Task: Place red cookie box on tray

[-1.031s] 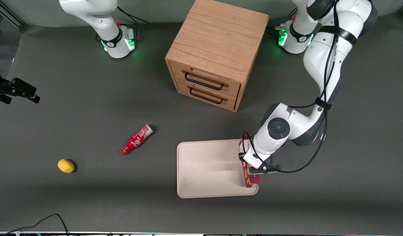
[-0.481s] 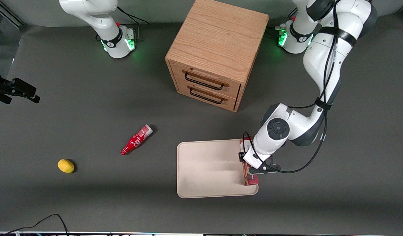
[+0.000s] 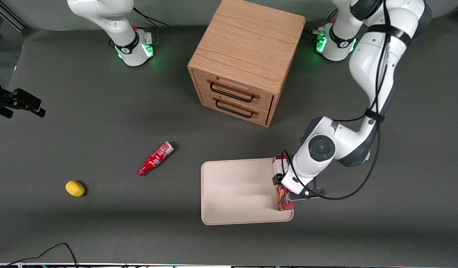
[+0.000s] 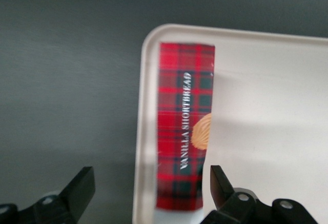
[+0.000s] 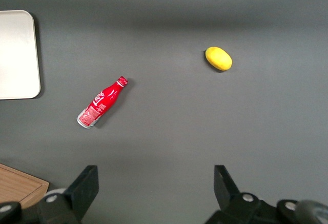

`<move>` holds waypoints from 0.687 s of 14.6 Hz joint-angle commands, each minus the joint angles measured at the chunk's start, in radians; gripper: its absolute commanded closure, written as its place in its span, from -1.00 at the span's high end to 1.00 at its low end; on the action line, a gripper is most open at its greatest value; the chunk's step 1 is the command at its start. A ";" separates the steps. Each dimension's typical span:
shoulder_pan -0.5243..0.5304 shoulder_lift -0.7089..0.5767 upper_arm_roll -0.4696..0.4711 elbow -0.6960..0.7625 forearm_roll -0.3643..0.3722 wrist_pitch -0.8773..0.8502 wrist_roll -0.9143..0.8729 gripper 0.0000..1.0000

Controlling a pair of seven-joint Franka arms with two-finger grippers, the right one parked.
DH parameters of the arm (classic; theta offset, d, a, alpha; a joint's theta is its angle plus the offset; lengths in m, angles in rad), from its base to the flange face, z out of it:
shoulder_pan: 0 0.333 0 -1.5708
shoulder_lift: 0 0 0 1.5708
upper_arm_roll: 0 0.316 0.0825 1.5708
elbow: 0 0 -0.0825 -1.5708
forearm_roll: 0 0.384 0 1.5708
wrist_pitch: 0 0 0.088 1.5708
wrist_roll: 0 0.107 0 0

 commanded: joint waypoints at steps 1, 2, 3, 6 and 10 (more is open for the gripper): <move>0.011 -0.164 -0.001 -0.024 0.003 -0.202 -0.027 1.00; 0.026 -0.209 -0.001 -0.027 -0.008 -0.267 -0.022 1.00; 0.056 -0.253 -0.004 -0.030 -0.040 -0.321 -0.013 1.00; 0.147 -0.390 -0.005 -0.039 -0.123 -0.471 0.109 1.00; 0.196 -0.556 0.112 -0.039 -0.262 -0.680 0.375 1.00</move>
